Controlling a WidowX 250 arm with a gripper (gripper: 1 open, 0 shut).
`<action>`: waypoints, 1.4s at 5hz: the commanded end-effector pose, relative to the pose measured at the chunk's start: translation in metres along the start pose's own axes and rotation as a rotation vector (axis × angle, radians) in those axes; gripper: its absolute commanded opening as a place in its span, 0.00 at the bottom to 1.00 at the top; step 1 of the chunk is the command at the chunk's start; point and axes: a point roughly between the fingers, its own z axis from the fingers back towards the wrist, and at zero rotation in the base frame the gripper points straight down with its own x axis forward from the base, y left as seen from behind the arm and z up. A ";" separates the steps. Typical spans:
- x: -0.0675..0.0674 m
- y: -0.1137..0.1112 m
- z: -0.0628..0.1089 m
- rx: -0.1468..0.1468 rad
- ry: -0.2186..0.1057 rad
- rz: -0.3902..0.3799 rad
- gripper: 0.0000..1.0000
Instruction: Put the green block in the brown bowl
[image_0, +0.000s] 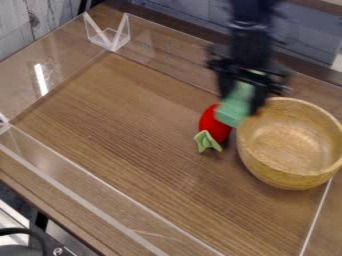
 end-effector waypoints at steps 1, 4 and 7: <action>0.010 -0.042 0.020 -0.021 -0.071 -0.134 0.00; 0.002 -0.022 0.003 -0.037 -0.134 0.047 0.00; 0.011 -0.015 0.004 -0.019 -0.161 0.103 0.00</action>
